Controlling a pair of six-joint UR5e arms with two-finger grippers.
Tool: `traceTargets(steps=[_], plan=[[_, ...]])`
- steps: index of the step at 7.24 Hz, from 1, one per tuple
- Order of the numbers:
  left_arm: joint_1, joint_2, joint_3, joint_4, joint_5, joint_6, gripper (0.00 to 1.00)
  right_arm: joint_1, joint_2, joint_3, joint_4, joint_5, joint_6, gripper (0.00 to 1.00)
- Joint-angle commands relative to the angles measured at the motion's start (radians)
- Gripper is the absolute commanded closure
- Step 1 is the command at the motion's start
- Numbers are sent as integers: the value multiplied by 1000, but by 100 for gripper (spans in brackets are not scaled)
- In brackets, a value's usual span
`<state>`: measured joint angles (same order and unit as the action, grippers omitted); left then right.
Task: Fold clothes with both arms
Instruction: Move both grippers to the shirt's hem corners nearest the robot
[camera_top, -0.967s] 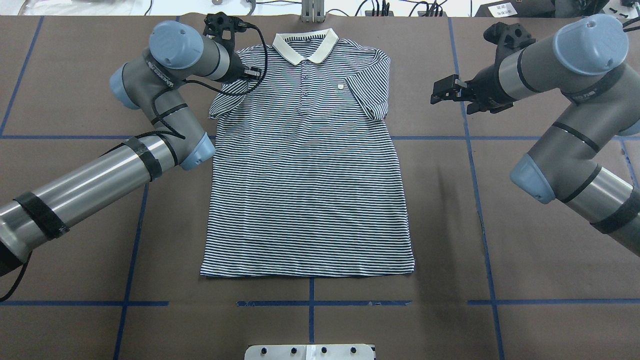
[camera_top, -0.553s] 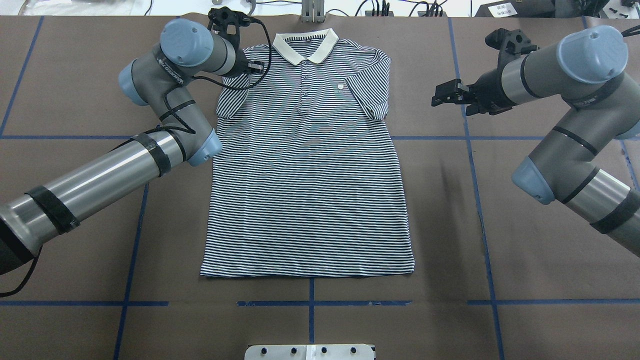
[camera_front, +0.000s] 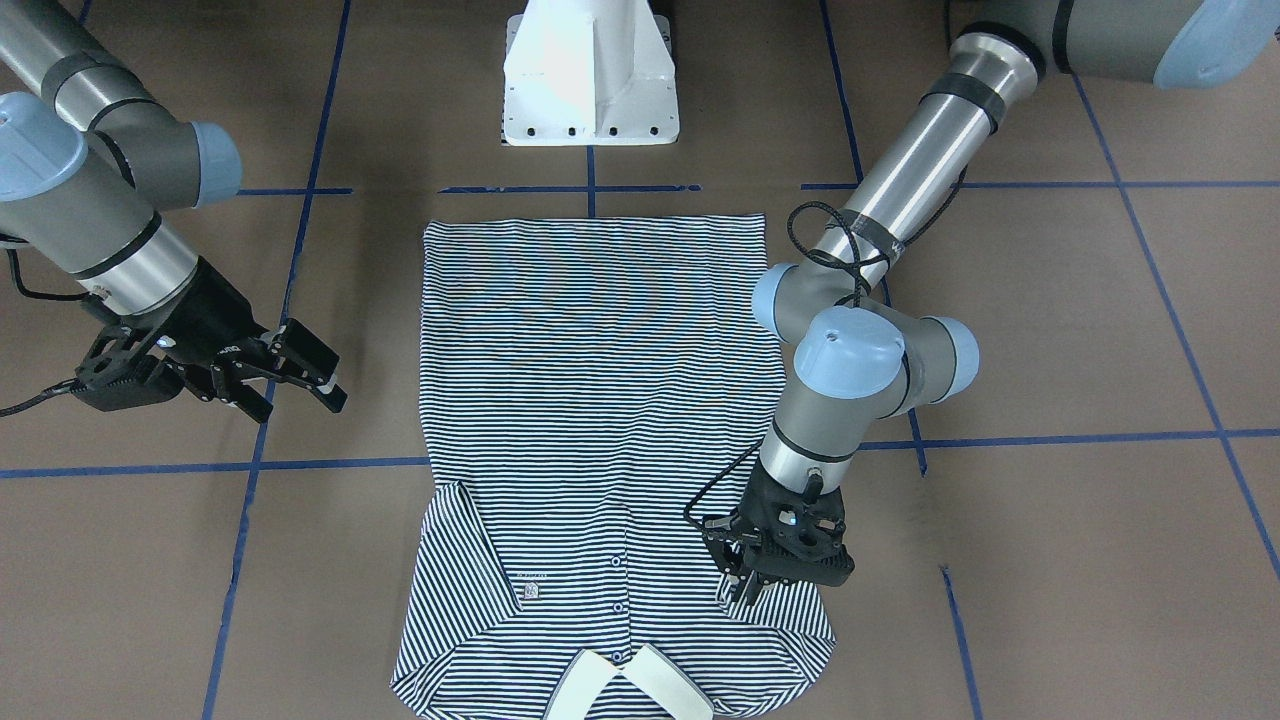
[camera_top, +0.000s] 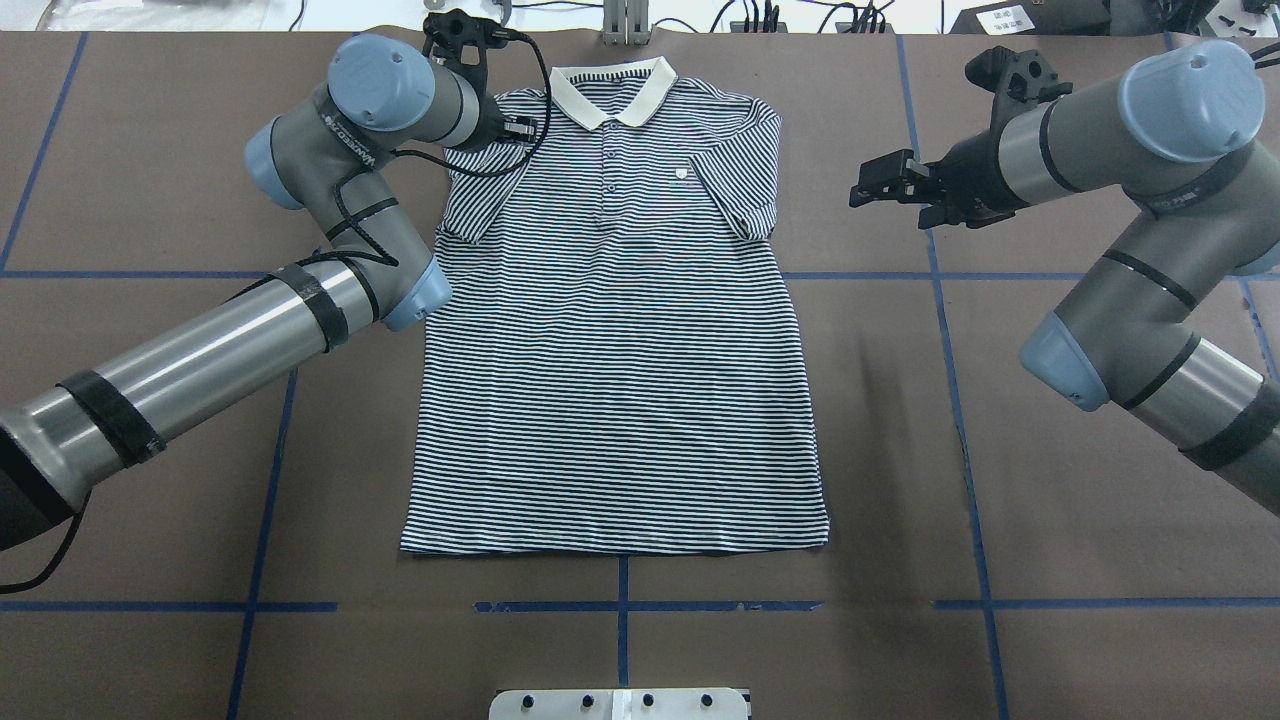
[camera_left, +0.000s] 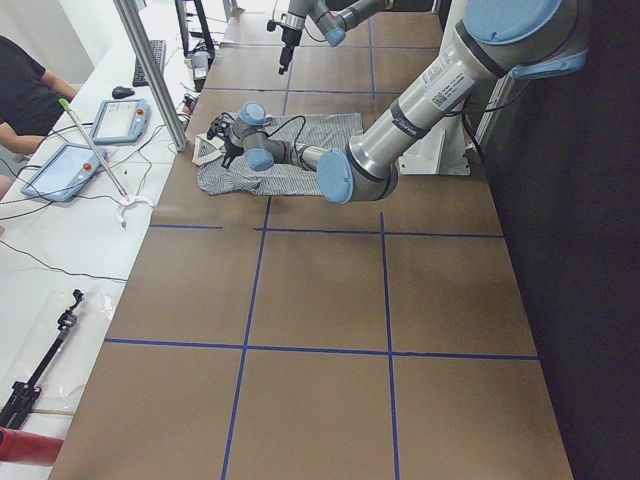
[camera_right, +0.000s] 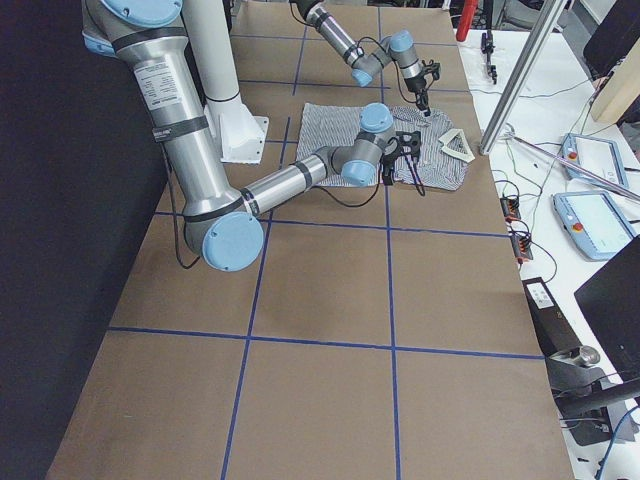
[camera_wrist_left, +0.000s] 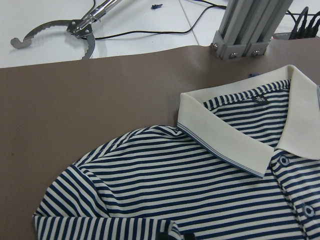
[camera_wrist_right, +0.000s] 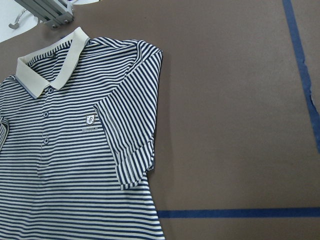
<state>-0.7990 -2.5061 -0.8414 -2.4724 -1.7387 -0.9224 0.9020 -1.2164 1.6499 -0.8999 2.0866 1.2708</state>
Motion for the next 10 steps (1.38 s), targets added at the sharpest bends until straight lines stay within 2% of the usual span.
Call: traceTargets(steps=[1, 2, 3, 4, 5, 6, 7, 8, 10], plan=[[7, 85, -190, 9, -10, -53, 38, -88, 0, 98, -96, -32, 152, 0], [56, 225, -422, 21, -59, -67, 37, -171, 5, 188, -217, -124, 215, 0], [67, 306, -538, 27, -105, -103, 36, -310, -3, 265, -294, -327, 269, 0], [67, 440, -682, 27, -110, -104, 35, -427, -15, 331, -380, -464, 319, 0], [67, 575, -817, 29, -155, -104, 34, -489, 0, 435, -606, -476, 437, 0], [63, 598, -837, 42, -183, -113, 31, -584, -12, 486, -701, -572, 508, 1], [63, 598, -831, 62, -183, -113, 28, -653, -34, 472, -709, -673, 565, 4], [63, 598, -834, 61, -179, -119, 24, -691, -72, 444, -709, -678, 638, 18], [64, 599, -835, 59, -173, -164, 23, -706, -86, 392, -709, -672, 685, 22]])
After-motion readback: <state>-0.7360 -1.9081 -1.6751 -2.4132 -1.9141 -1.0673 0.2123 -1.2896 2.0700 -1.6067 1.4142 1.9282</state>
